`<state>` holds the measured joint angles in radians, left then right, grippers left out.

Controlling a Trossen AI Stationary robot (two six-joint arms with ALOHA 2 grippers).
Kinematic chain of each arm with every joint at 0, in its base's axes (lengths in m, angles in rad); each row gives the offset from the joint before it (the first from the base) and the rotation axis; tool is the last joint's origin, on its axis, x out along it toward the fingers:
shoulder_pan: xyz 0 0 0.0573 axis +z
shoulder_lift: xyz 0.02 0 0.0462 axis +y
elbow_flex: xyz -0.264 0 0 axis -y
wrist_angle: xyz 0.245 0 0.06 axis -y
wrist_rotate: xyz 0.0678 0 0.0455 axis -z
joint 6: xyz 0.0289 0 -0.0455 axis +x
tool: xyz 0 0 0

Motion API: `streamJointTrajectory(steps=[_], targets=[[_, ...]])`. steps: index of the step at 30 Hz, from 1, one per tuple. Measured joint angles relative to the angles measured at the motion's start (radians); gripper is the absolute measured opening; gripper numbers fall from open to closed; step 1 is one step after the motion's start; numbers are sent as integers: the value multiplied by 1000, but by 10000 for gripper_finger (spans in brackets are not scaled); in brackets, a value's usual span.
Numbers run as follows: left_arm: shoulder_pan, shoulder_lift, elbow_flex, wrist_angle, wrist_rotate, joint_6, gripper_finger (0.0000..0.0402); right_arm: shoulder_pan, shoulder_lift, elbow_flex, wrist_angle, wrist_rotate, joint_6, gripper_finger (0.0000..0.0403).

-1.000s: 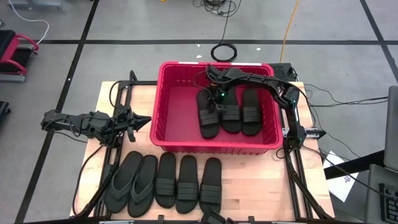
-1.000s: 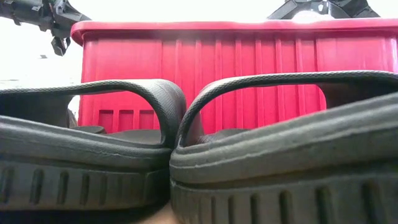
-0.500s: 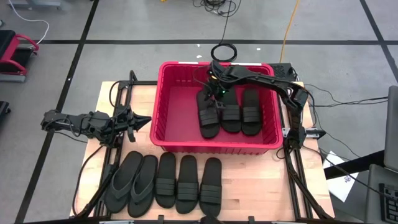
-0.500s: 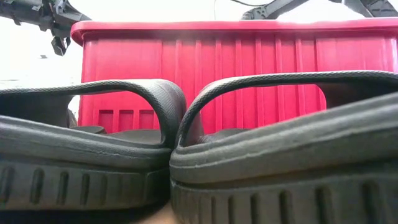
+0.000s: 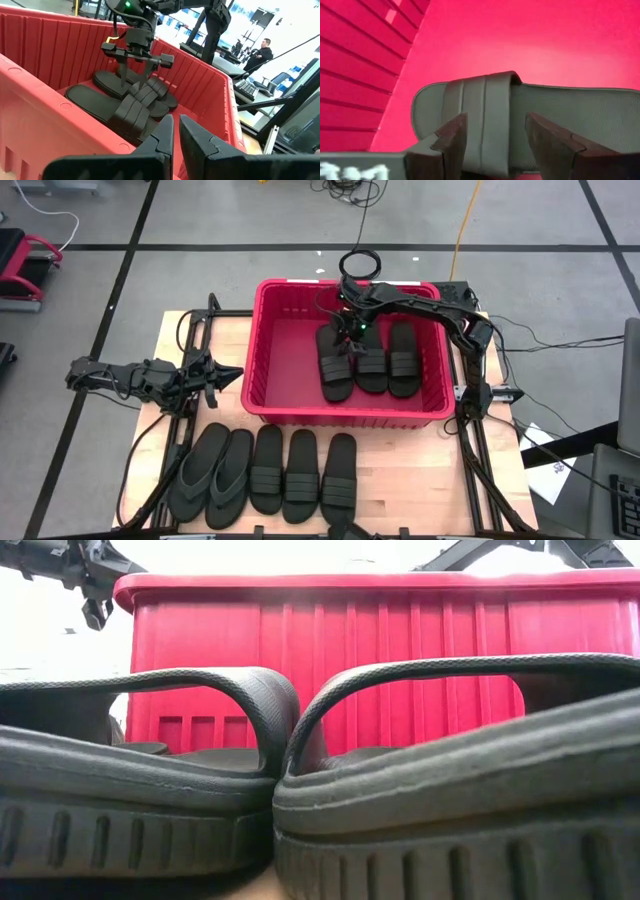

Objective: Pick and place slides into bin
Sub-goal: Put the black slipper into the red organizer bin

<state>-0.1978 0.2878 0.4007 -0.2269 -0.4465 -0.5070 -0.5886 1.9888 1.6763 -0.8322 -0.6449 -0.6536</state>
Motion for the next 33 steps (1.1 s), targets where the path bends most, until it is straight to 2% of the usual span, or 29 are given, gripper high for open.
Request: streamJointTrajectory(steps=[3,8,18,23,29,33], targets=[[0,0,0,0,0,-14,26,8,0,-36,26,28,14,192],[0,0,0,0,0,-20,26,33,1,-118,79,142,44,192],[0,0,0,0,0,-22,26,30,0,-139,113,107,66,179],[-1,0,0,0,0,-22,26,31,0,-139,102,59,62,131],[-1,0,0,0,0,-22,26,31,0,-139,114,52,78,23],[-1,0,0,-5,0,-15,26,21,0,-139,113,68,119,11]])
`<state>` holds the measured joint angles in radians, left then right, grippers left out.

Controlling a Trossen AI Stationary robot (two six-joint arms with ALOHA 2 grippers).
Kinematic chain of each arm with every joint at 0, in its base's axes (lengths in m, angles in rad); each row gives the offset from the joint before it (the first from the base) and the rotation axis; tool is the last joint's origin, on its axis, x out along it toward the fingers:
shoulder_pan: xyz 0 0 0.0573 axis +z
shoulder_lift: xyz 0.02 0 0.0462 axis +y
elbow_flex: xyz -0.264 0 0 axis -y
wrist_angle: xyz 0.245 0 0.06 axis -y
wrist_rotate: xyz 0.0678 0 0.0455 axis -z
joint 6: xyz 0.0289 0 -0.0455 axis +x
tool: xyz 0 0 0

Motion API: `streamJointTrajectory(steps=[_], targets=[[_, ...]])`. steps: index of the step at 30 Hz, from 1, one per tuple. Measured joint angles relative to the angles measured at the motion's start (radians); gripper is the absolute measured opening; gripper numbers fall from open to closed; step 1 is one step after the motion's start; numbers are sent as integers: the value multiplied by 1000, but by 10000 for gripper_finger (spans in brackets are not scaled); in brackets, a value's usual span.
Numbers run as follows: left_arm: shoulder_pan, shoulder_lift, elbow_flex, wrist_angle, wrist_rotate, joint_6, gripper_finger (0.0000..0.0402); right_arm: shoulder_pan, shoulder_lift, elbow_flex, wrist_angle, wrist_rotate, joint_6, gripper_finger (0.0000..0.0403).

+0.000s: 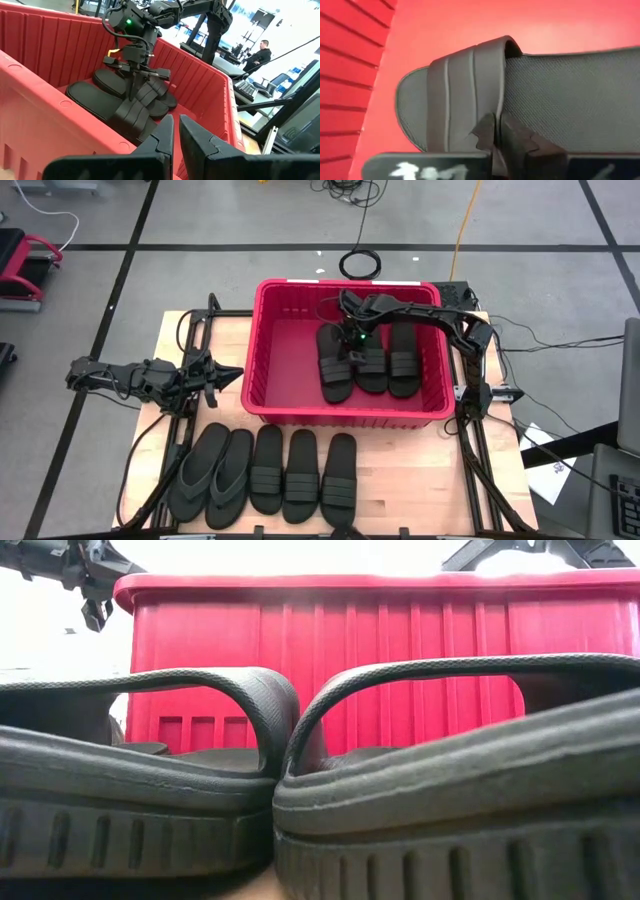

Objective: Pick and place slides into bin
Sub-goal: Put the black slipper into the red organizer bin

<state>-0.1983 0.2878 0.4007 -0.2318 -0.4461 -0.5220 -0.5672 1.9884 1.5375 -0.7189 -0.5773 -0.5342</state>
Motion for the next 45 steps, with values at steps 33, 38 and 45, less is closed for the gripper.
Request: streamJointTrajectory(steps=[33,38,45], targets=[[1,0,0,-4,0,20,26,-48,0,0,-20,102,131,27],[1,0,0,-4,0,18,26,-49,-11,-1,-5,131,104,85],[1,0,0,-4,0,16,26,-50,-44,-1,4,273,119,166]])
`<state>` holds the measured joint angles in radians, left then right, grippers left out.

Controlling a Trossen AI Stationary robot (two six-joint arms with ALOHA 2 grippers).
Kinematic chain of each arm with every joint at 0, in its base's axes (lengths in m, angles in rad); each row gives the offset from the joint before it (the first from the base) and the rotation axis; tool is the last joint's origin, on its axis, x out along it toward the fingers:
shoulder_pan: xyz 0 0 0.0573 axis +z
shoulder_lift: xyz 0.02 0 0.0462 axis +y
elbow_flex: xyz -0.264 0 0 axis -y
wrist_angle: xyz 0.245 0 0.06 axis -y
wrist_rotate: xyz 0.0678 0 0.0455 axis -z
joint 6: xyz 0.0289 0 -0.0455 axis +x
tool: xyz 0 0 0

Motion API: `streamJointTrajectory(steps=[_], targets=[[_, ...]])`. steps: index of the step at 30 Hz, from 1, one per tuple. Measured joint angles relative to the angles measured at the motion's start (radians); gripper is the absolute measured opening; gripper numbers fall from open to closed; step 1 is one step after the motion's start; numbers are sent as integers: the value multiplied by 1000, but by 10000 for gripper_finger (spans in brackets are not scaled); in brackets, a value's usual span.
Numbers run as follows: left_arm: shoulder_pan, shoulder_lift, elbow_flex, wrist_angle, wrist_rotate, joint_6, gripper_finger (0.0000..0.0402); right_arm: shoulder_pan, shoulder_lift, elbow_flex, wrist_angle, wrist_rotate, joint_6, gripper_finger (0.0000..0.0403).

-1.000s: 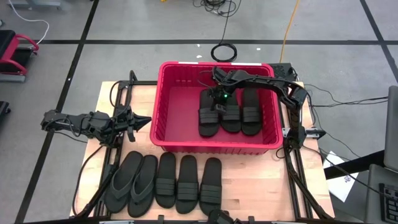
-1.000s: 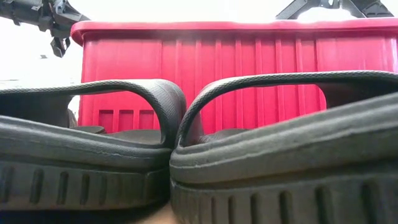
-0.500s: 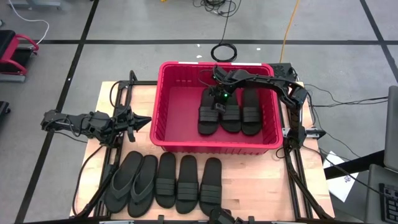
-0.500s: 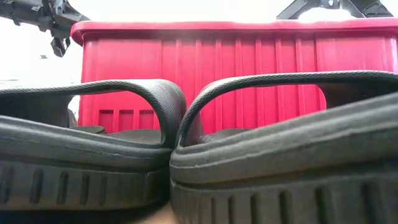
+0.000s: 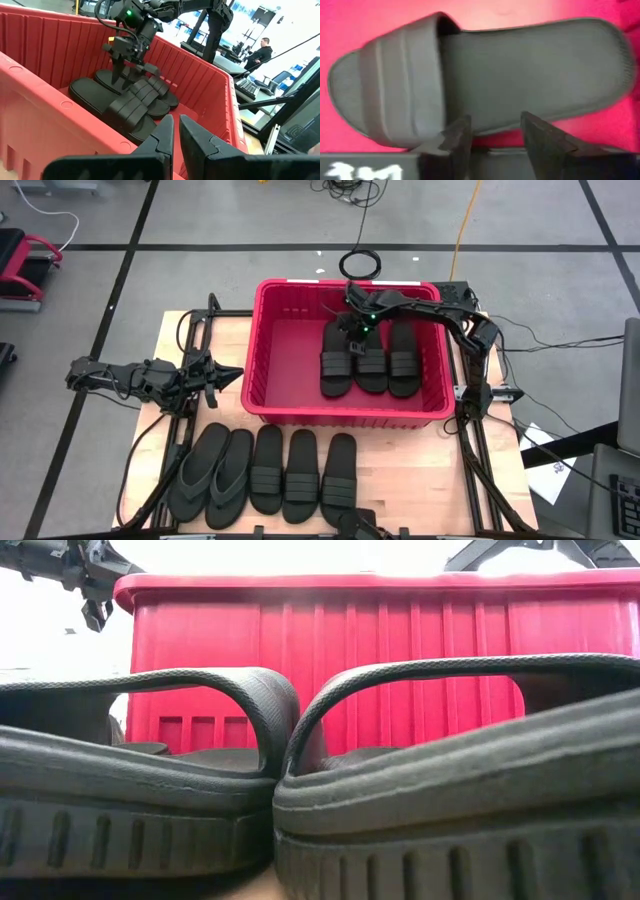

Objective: Pick and place slides into bin
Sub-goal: Put the black slipper into the red organizer bin

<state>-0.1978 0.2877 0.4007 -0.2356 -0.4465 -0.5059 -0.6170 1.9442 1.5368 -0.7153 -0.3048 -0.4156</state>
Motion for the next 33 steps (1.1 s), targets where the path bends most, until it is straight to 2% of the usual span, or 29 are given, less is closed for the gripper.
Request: streamJointTrajectory(steps=[4,13,16,21,24,28,33], targets=[[0,0,0,0,0,5,26,0,-40,0,1,78,1,185],[-1,0,0,0,1,33,26,15,-254,0,62,67,10,171],[-1,0,0,0,1,34,26,30,-357,0,121,2,31,151],[0,0,0,0,10,34,26,68,-517,0,261,-130,257,79],[0,0,0,1,15,33,26,125,-605,0,284,-210,308,19],[0,0,0,23,42,50,26,257,-693,0,232,-219,304,11],[0,-1,0,60,62,118,26,469,-731,0,59,-81,298,2]])
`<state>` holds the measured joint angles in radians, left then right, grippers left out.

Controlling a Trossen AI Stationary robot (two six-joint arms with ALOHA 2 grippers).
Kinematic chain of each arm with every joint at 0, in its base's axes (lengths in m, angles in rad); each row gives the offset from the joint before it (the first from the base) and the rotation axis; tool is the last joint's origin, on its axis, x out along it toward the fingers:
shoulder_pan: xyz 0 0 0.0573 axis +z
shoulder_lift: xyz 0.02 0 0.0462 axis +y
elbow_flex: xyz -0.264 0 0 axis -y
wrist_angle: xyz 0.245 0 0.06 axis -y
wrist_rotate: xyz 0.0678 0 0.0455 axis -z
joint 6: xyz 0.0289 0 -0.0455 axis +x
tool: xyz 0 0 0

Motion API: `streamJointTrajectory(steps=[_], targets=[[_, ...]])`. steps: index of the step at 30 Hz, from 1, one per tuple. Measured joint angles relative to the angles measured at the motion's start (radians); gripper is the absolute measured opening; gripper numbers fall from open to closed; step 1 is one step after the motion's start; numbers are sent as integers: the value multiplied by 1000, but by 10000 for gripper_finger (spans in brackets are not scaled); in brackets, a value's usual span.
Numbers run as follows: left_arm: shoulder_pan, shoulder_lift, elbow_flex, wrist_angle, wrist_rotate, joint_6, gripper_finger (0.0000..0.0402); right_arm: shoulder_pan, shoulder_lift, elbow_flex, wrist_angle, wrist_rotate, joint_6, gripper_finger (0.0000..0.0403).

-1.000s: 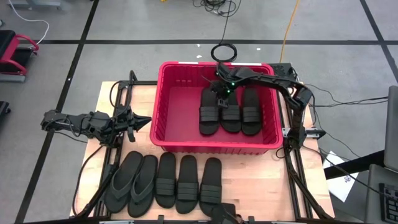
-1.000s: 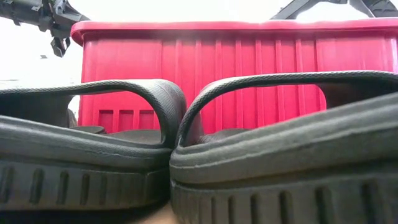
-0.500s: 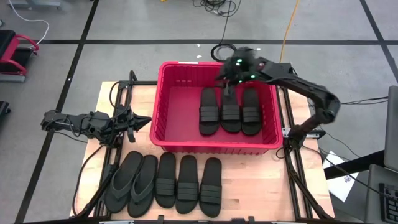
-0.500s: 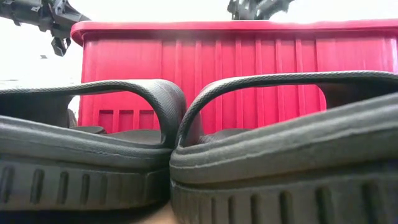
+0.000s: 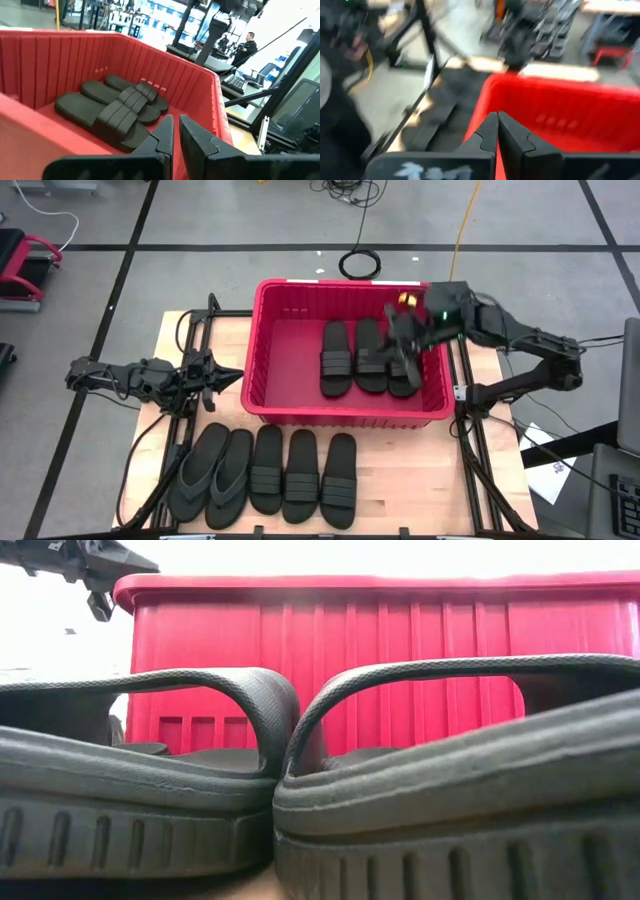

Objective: Pick and place slides into bin
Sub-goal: Put the black slipper into the red organizer bin

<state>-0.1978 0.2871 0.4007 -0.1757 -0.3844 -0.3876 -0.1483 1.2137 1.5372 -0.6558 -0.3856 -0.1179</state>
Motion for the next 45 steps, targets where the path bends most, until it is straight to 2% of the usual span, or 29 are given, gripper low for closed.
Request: streamJointTrajectory(steps=[3,7,10,15,21,26,30,34,38,41,45], targets=[[0,0,0,18,0,31,26,113,16,0,-125,71,27,1],[0,0,0,50,-13,34,26,210,35,-16,-198,152,63,1],[0,0,0,99,-37,35,26,251,23,-75,-192,158,50,0],[0,0,0,211,-52,32,26,285,-24,-203,-174,108,50,0],[0,0,0,290,-54,-19,26,362,-136,-443,-25,-6,57,0],[0,0,0,293,-54,-112,26,442,-230,-672,238,-6,194,0],[-1,0,0,293,-54,-103,26,505,-262,-774,418,100,321,0],[-1,0,0,289,-54,-80,26,576,-248,-797,551,277,402,0],[0,1,0,279,-32,-80,26,635,-211,-790,743,450,367,0],[0,1,0,277,21,-80,26,662,-159,-755,776,580,343,0],[0,1,0,276,99,-89,26,673,-73,-686,780,626,320,0]])
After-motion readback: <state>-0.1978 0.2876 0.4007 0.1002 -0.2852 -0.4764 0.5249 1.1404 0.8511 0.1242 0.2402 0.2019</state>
